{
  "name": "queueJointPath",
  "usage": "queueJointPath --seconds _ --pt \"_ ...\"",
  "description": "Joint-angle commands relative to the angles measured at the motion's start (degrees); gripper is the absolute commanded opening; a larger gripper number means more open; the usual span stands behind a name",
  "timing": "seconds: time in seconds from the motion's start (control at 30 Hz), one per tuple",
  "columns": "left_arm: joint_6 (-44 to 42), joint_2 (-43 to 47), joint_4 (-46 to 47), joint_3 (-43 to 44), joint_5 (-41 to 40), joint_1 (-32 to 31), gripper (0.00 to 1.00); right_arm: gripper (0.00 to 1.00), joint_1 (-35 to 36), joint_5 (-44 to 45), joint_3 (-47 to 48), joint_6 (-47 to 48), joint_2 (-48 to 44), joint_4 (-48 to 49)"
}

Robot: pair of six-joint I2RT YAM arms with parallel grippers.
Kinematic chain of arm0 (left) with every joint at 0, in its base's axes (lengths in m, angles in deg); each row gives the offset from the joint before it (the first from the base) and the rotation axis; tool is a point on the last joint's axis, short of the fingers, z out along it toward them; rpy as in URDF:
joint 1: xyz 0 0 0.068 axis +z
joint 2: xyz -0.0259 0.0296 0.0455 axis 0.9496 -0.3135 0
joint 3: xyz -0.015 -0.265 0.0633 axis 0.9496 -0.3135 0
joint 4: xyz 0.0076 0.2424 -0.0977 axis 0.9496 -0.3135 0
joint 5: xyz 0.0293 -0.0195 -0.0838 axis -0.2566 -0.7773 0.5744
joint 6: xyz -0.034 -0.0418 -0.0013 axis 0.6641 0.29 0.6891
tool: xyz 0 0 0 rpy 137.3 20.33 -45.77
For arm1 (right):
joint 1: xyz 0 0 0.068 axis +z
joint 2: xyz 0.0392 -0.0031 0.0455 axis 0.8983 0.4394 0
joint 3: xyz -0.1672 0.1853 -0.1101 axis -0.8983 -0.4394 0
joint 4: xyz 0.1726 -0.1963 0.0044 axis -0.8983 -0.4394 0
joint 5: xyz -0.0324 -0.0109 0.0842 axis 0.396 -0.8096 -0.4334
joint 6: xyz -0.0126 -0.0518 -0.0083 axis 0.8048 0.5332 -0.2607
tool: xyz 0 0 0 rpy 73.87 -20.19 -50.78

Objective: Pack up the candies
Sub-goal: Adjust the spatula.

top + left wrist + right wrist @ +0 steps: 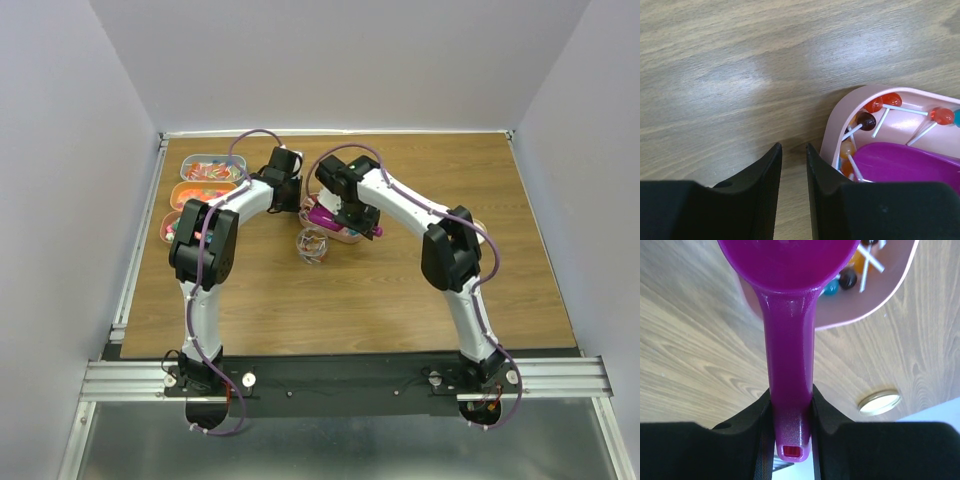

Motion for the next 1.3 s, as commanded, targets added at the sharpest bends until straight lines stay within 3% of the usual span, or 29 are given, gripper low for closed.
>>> queueJointPath --seconds 0.0,0.3,0.5,0.7,0.93,1.27 --pt "-0.26 0.63 -0.18 1.41 -0.05 -0.71 0.34 0.01 0.57 2.45 -2.77 -1.51 -4.45 0.16" --pt "0.79 5.37 2.02 -0.34 -0.66 0.78 0.39 0.01 -0.39 1.13 -6.11 -3.71 -8.75 4.02" --pt "2.02 15.13 6.41 -4.74 1.36 3.5 0.46 0.01 -1.71 -2.82 -14.62 -3.19 -15.52 11.23" --pt "3.51 22.69 11.77 -10.53 9.43 3.51 0.47 0.01 -2.15 -6.51 -20.0 -2.75 -20.88 16.5" --pt "4.22 20.94 13.1 -10.37 18.58 1.05 0.46 0.01 -2.33 -10.73 -21.41 -2.48 -23.35 18.62" --pt "3.16 16.81 9.5 -8.35 18.32 -1.15 0.45 0.01 -2.41 -14.69 -23.6 -2.83 -27.48 22.49"
